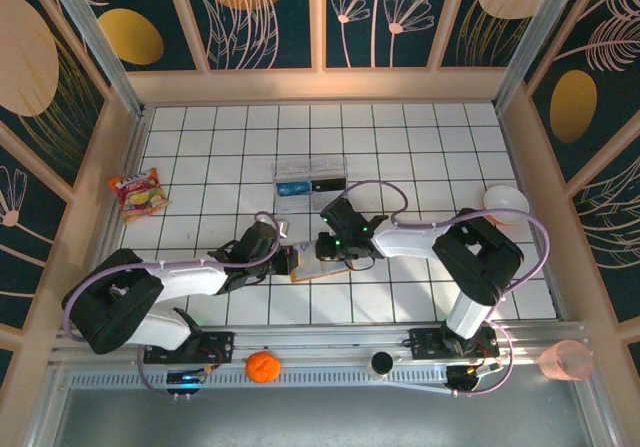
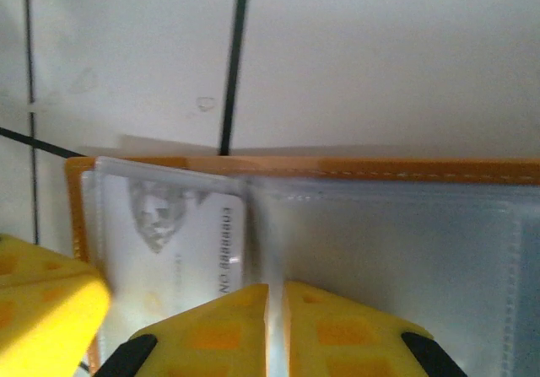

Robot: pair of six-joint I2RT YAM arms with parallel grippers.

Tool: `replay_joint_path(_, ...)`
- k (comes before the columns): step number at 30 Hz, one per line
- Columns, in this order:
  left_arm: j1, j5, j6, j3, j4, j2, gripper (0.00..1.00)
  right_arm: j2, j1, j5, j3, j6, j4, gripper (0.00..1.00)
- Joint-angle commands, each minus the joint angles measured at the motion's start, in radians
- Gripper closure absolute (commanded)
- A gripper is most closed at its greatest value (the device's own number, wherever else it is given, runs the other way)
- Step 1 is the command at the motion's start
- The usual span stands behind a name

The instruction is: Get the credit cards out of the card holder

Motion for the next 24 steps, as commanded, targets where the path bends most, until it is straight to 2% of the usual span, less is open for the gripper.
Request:
replay_joint_path(1,-0.005,-0.014,0.018,0.001,-0.089,0.014,1.00,-0.032,0.004,0.135,0.004,-0.015,-0.134,0.86)
replay_joint_path(4,-0.004,-0.024,0.024,0.007,-0.104,-0.001,1.00,-0.070,0.007,0.141,0.002,-0.016,-0.123,0.84)
replay_joint_path(7,-0.003,-0.030,0.032,0.017,-0.124,-0.050,1.00,-0.135,0.011,0.102,-0.013,-0.043,-0.067,0.77)
replay_joint_path(11,-0.004,-0.025,0.050,0.038,-0.142,-0.112,1.00,-0.146,-0.022,-0.082,-0.016,-0.063,0.005,0.69)
replay_joint_path(14,-0.004,-0.039,0.050,0.048,-0.156,-0.110,1.00,-0.097,-0.035,-0.231,-0.007,-0.064,0.072,0.65)
replay_joint_path(18,-0.003,-0.057,0.032,0.039,-0.156,-0.118,0.96,-0.032,-0.041,-0.278,0.014,-0.061,0.090,0.65)
replay_joint_path(24,-0.003,-0.085,0.014,0.016,-0.168,-0.148,0.92,-0.013,-0.052,-0.284,0.006,-0.055,0.112,0.66)
